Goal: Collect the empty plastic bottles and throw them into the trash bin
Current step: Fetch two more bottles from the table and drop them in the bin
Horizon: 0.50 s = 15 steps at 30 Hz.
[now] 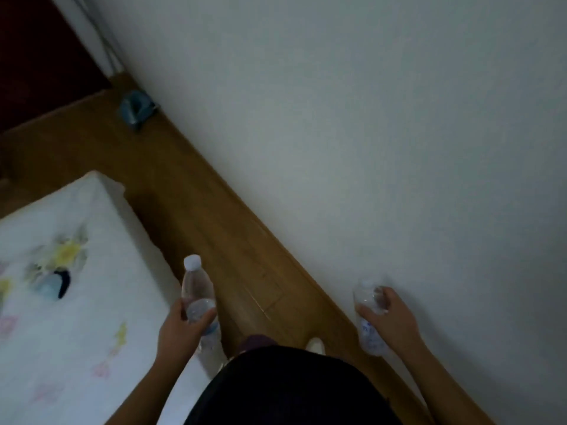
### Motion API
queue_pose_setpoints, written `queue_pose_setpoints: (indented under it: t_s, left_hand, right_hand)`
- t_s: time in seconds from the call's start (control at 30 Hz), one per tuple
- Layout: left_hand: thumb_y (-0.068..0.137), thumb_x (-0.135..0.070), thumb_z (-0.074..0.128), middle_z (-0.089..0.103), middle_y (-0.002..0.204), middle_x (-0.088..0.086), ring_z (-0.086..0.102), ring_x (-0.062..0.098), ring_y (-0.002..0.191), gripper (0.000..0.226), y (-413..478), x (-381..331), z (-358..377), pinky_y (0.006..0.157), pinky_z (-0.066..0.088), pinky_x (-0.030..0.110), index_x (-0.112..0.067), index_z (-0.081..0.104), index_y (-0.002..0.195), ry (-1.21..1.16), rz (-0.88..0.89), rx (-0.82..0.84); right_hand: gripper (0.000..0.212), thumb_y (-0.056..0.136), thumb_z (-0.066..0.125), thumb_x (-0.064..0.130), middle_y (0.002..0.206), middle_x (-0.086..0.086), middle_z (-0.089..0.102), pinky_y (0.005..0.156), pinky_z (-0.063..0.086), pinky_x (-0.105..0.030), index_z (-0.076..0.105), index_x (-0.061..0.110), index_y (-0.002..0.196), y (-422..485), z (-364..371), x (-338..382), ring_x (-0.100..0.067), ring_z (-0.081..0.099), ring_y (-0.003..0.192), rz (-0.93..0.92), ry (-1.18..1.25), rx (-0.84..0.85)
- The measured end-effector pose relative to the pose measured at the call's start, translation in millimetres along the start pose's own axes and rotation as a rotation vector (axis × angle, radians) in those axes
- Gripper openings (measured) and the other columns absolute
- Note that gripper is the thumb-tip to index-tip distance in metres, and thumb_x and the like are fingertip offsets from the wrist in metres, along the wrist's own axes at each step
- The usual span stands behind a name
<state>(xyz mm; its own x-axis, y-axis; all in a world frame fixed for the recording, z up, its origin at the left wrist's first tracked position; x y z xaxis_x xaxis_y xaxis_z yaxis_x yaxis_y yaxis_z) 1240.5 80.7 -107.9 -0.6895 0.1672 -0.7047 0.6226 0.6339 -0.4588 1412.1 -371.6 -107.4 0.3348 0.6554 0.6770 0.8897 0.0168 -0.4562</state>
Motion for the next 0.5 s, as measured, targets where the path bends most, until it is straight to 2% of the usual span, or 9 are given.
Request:
queue_pose_setpoints:
  t_s: [0.1,0.17,0.27,0.37,0.5]
  left_hand:
    - [0.079,-0.047,0.082,0.065,0.107,-0.004,0.064,0.022,0.096,0.056,-11,30,-34,0.081,0.051,0.036,-0.023,0.055,0.121,0.007,-0.107,-0.179]
    - [0.076,-0.052,0.082,0.064,0.112,0.001,0.062,0.024,0.099,0.068,-22,55,-58,0.084,0.049,0.039,-0.016,0.055,0.127,-0.008,-0.197,-0.294]
    - [0.066,-0.062,0.074,0.065,0.111,0.003,0.062,0.026,0.098,0.078,-31,84,-84,0.084,0.047,0.039,-0.017,0.055,0.127,-0.1,-0.333,-0.401]
    - [0.067,-0.061,0.077,0.066,0.111,0.004,0.062,0.025,0.095,0.071,-28,110,-106,0.084,0.047,0.04,-0.019,0.056,0.121,-0.153,-0.438,-0.462]
    - [0.059,-0.06,0.074,0.069,0.109,0.008,0.061,0.024,0.09,0.067,13,129,-139,0.082,0.045,0.039,-0.022,0.055,0.11,-0.202,-0.504,-0.505]
  right_hand:
    - [0.055,0.073,0.082,0.048,0.097,0.024,0.057,0.079,0.043,-0.025,0.055,0.034,0.119,56,37,76,-0.004,0.058,0.09,-0.152,-0.07,0.155]
    - [0.055,0.072,0.084,0.047,0.1,0.024,0.058,0.08,0.045,-0.025,0.055,0.036,0.117,81,73,127,-0.007,0.059,0.094,-0.243,-0.105,0.271]
    - [0.057,0.073,0.085,0.044,0.107,0.017,0.062,0.088,0.048,-0.029,0.054,0.036,0.119,106,130,200,-0.009,0.059,0.102,-0.379,-0.162,0.402]
    - [0.062,0.074,0.082,0.049,0.114,0.009,0.062,0.092,0.05,-0.034,0.054,0.032,0.126,124,184,254,-0.012,0.059,0.105,-0.428,-0.221,0.48]
    - [0.061,0.075,0.081,0.047,0.111,0.009,0.062,0.091,0.049,-0.034,0.055,0.028,0.127,144,242,303,-0.013,0.06,0.104,-0.433,-0.278,0.512]
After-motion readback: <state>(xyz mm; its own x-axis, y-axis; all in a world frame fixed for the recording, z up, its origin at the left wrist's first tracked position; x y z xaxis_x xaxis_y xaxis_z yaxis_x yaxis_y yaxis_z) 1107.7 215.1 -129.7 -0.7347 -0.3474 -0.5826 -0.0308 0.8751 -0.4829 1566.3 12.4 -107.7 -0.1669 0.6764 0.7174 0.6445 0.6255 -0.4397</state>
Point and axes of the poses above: each hand's wrist, its own y-axis towards the middle knuckle, its own z-axis out of the palm, x = y × z, the point moved 8 cm from there along y, towards the middle knuckle
